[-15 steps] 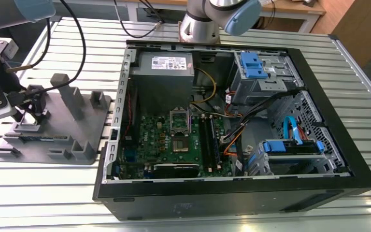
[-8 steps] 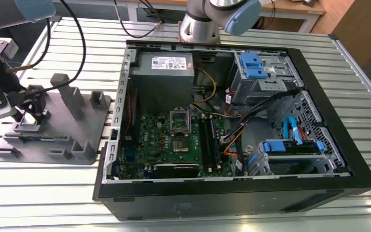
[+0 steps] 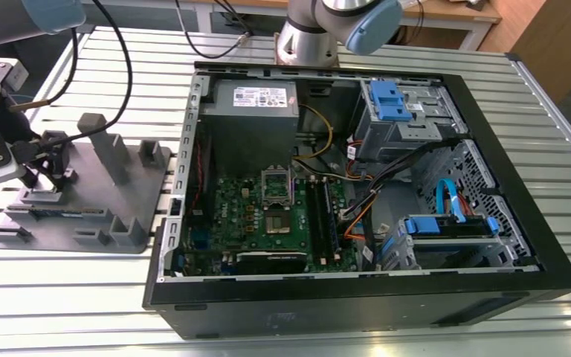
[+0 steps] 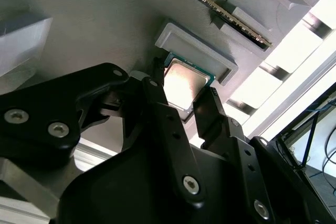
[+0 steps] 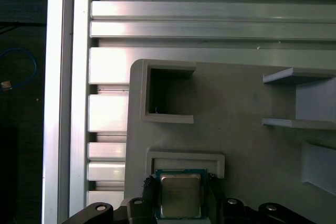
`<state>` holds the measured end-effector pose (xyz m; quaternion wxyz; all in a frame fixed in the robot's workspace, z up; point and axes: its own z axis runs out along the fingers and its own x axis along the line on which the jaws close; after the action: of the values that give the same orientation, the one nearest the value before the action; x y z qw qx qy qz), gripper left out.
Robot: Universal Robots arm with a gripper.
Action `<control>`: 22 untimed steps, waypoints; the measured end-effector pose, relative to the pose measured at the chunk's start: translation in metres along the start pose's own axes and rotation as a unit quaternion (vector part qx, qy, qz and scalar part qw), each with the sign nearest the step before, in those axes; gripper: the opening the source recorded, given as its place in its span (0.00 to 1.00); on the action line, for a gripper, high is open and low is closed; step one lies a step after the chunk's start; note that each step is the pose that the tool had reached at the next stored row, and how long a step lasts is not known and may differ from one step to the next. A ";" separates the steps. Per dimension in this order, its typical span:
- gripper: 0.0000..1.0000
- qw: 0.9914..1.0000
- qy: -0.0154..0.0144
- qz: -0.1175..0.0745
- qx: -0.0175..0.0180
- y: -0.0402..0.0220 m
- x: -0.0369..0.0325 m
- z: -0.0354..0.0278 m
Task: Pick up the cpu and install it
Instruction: 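Pick up the cpu and move it towards the insertion slot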
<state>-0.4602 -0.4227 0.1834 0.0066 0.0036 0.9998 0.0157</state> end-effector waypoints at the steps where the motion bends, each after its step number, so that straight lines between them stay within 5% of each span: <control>1: 0.47 1.000 0.000 0.000 0.000 0.0000 0.0000 0.0000; 10: 0.47 1.000 0.000 0.000 0.000 0.0001 0.0000 -0.0036; 22: 0.47 1.000 0.000 0.000 0.000 0.0005 -0.0003 -0.0194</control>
<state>-0.4602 -0.4227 0.2028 0.0066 0.0036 0.9998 0.0157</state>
